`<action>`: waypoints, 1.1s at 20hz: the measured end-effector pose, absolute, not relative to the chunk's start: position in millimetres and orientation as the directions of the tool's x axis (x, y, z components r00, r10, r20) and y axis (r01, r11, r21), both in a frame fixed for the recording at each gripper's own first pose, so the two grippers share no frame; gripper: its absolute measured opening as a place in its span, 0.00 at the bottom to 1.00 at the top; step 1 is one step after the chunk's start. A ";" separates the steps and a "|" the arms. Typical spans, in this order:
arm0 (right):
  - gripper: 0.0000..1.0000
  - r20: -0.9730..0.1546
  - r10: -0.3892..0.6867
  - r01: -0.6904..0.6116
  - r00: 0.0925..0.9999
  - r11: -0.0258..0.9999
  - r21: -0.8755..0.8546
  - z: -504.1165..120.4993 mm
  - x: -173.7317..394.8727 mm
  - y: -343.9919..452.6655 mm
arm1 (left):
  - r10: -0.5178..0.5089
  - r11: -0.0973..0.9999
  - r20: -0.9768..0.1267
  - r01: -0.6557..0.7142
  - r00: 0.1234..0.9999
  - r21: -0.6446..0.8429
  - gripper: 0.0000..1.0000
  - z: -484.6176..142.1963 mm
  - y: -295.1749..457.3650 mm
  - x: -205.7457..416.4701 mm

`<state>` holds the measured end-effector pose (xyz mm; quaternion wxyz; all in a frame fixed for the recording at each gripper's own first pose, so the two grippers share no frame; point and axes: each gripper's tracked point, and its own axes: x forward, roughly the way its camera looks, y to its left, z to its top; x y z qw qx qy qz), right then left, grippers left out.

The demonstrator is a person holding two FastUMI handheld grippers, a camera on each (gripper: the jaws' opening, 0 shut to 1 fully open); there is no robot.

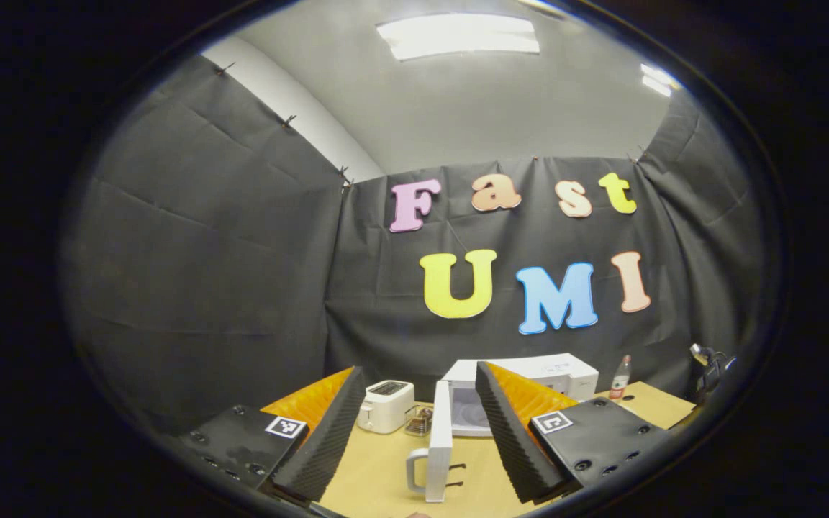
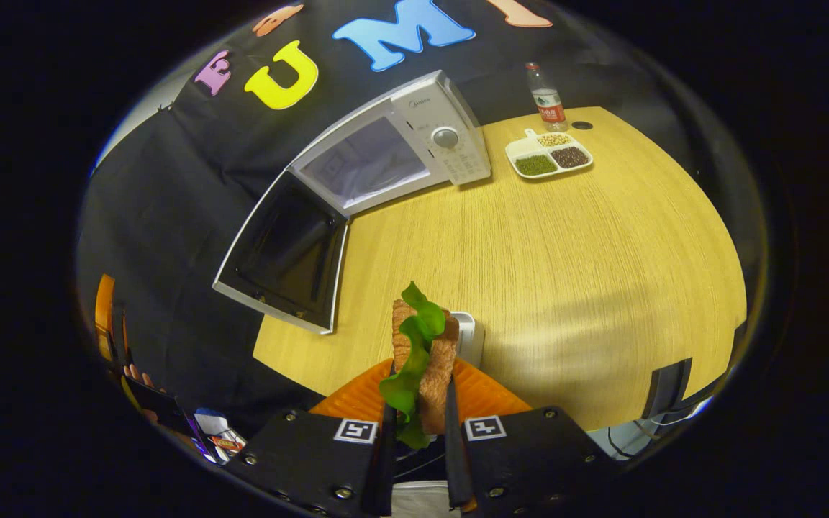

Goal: Open the microwave oven with the left hand, put the food in, and close the microwave oven.

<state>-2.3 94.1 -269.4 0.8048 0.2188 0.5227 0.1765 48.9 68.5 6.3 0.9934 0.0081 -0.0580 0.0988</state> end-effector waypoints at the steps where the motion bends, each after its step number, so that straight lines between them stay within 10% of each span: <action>1: 0.30 -0.754 0.508 -0.053 0.417 0.842 0.537 -262.9 7.8 99.7 | 0.187 0.982 0.120 -0.189 0.975 0.007 0.98 7.2 72.7 56.0; 22: 0.30 -0.541 0.425 -0.022 0.726 0.800 0.599 -233.2 170.3 242.9 | 0.125 0.992 0.093 -0.124 0.988 -0.008 0.98 -22.5 211.3 167.4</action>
